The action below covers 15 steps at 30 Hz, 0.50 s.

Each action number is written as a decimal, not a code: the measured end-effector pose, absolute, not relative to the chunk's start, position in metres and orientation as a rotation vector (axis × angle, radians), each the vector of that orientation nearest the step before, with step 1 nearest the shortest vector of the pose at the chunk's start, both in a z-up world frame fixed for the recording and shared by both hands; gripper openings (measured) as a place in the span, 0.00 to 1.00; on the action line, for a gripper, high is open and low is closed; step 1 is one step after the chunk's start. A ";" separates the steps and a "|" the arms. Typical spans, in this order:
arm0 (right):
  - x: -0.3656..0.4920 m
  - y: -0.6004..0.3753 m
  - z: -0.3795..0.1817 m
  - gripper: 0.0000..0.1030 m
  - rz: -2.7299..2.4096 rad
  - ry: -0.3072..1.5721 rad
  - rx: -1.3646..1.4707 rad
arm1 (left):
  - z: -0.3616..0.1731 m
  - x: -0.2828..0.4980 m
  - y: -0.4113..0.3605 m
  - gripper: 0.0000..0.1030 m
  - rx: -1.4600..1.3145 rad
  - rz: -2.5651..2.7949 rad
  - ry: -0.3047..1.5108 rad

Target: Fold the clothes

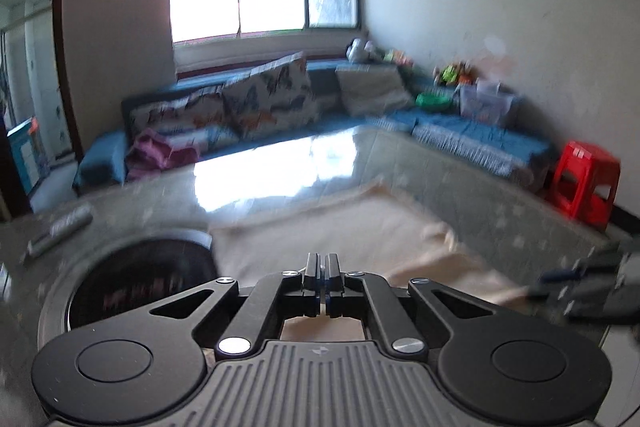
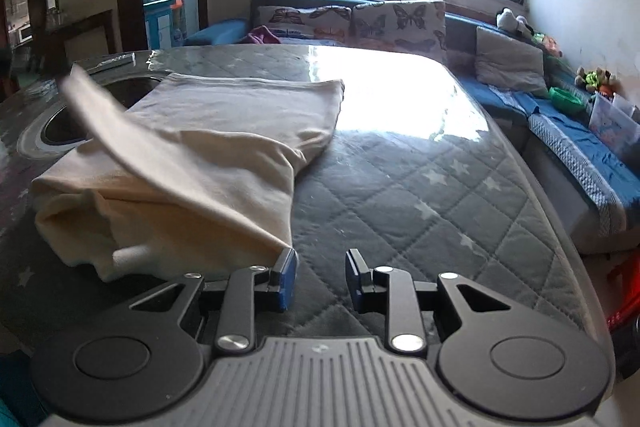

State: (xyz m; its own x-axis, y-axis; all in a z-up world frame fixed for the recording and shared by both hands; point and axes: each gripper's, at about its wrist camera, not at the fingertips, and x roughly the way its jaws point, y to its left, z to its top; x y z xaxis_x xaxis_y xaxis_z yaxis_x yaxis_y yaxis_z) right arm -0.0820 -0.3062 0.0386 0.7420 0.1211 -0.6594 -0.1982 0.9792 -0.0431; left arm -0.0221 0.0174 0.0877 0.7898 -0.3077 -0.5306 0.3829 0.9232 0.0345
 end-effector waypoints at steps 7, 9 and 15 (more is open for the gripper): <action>-0.084 -0.309 0.050 0.25 0.184 0.724 -0.163 | 0.046 -0.024 0.036 0.04 0.163 -0.327 0.665; -0.080 -0.308 0.058 0.25 0.199 0.706 -0.159 | 0.051 -0.021 0.040 0.04 0.147 -0.324 0.653; -0.043 -0.292 0.068 0.20 0.282 0.678 -0.103 | 0.059 -0.008 0.019 0.05 0.124 -0.409 0.608</action>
State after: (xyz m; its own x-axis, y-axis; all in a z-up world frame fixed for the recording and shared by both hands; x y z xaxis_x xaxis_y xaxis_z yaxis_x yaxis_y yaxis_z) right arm -0.0429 -0.2919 0.0676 0.7426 0.2229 -0.6315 -0.2899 0.9571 -0.0030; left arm -0.0083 0.0188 0.0591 0.7438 -0.3366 -0.5774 0.4086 0.9127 -0.0056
